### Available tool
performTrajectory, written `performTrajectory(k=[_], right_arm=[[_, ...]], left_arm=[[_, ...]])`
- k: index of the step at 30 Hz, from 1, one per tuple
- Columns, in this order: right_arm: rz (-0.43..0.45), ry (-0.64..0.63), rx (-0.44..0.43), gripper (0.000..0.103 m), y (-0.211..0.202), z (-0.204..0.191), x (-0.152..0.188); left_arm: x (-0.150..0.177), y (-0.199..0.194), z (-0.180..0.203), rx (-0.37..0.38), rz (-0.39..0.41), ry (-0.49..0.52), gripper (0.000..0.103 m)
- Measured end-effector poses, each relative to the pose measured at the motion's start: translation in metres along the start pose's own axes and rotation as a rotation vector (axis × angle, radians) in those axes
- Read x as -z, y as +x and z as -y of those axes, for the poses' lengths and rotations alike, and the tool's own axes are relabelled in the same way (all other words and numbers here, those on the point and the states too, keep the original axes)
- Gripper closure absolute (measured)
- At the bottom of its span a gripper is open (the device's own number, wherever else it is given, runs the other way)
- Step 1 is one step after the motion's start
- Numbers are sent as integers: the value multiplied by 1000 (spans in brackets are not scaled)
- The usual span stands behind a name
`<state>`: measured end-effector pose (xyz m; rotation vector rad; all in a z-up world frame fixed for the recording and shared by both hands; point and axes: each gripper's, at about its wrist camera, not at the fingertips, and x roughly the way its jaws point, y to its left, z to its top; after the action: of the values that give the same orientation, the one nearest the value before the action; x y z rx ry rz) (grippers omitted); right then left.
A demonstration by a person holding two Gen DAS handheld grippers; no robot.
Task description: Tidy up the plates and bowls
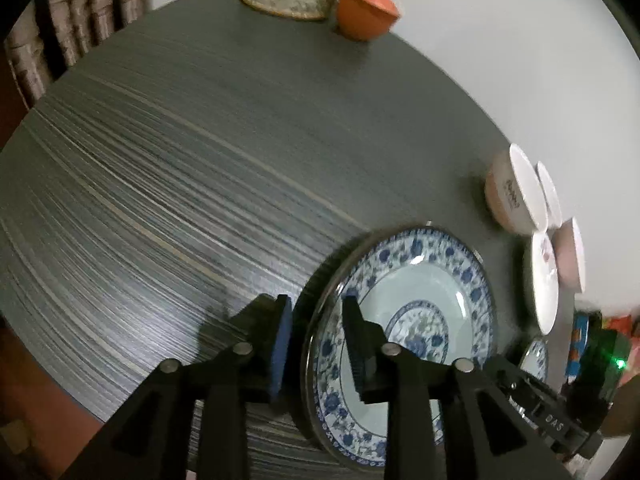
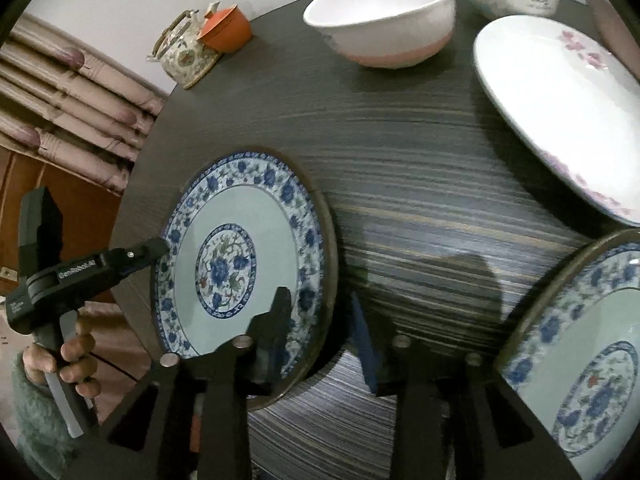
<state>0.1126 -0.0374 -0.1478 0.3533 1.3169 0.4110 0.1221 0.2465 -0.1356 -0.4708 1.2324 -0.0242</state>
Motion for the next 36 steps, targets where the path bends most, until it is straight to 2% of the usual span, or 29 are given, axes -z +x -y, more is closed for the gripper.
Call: performTrajectory(k=[1,3,5,11,12,16,21,24,29,36], right_arm=[[8,3,0,68,-4,1,0],[22,1,4,67,-12,2,-1],[40,-18,27,60,-20,2,1],[127,-92,111,40,-55,1,10],[139,-106,126,39,-61,2,13],[178,-155,135,38,-88,7,26],[215,-136,134,36,-125,29,39],[234,-128,163,31,-147,47,47],[226,-77,163,31,-176,86,58],[139,56,128,31,-188,161,71]], left_arm=[[0,-2,0,-1,10,1,73],[1,-8,5,7,26,4,60],[4,-15,15,28,42,27,52],[21,-33,68,31,95,157,42],[24,-35,77,43,98,177,40],[42,-38,115,103,85,247,39],[65,-32,158,182,39,317,37],[76,-25,179,222,3,335,37],[91,-5,193,267,-81,309,37],[103,24,209,321,-172,246,37]])
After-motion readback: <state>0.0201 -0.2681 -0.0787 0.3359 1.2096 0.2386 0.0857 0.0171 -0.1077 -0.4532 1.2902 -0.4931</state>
